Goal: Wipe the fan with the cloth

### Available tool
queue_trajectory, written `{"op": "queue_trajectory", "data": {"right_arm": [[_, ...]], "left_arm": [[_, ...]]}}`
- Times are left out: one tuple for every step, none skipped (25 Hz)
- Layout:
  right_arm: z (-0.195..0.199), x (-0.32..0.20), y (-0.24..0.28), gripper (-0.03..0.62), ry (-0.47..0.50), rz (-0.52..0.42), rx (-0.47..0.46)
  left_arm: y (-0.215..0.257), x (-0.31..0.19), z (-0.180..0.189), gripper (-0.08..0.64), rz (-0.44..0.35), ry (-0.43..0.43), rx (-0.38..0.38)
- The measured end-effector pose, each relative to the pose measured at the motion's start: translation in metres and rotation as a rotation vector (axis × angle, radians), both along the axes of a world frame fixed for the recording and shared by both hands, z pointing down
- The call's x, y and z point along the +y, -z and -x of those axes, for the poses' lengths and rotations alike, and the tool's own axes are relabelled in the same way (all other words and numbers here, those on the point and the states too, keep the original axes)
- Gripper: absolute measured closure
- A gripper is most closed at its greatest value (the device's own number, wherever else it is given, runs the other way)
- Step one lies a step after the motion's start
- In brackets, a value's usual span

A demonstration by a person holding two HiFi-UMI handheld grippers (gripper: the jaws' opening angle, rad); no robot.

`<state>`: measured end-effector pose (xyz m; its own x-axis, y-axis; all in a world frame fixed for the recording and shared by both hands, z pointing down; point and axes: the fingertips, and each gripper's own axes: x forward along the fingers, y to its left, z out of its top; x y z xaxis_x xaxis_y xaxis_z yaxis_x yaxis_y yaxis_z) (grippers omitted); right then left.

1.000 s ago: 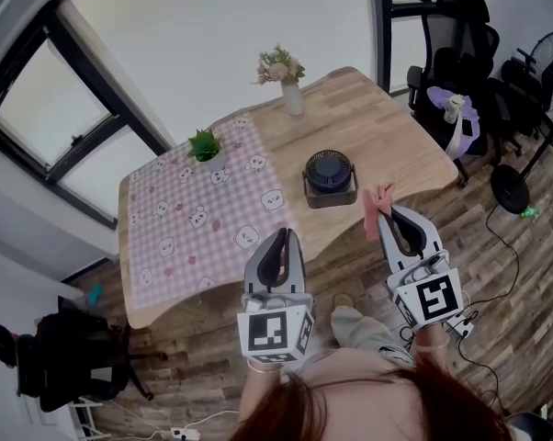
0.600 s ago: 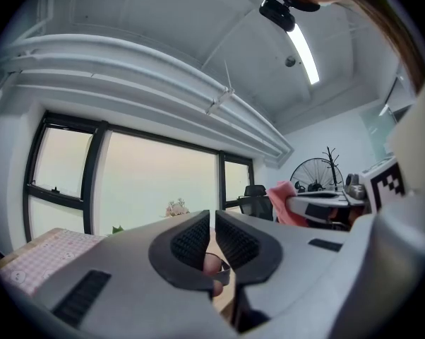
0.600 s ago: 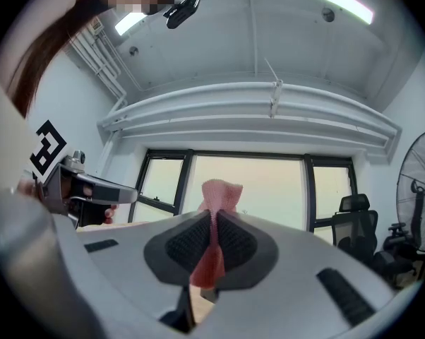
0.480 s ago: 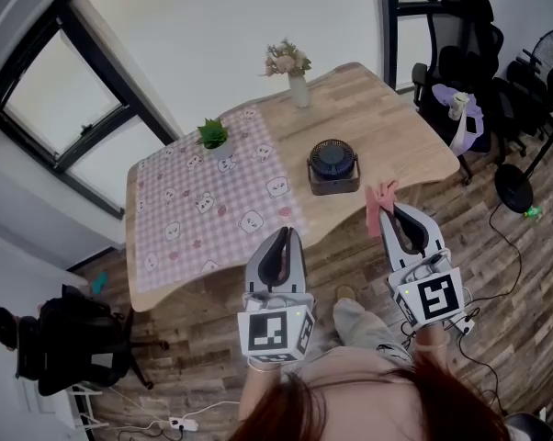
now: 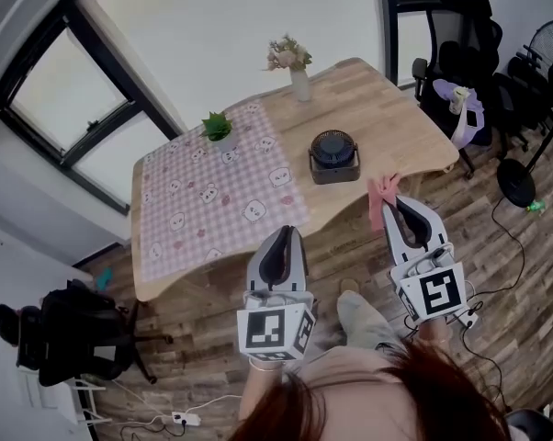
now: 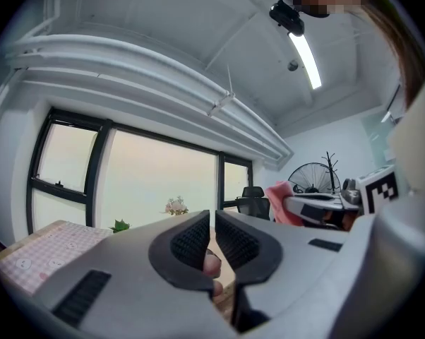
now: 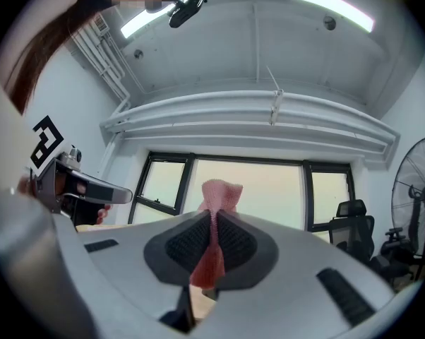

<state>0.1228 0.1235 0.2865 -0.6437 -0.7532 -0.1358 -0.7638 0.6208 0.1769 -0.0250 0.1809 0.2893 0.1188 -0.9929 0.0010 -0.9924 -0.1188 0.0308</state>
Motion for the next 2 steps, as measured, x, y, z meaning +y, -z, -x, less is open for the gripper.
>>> {"op": "queue_trajectory", "data": {"right_arm": [[-0.0013, 0.001, 0.0001, 0.566, -0.002, -0.005, 0.001], [-0.0026, 0.002, 0.0002, 0.566, -0.003, -0.01, 0.001]], "left_arm": [[-0.0012, 0.0024, -0.0004, 0.534, 0.001, 0.001, 0.005], [-0.0025, 0.0047, -0.0008, 0.534, 0.002, 0.001, 0.008]]}}
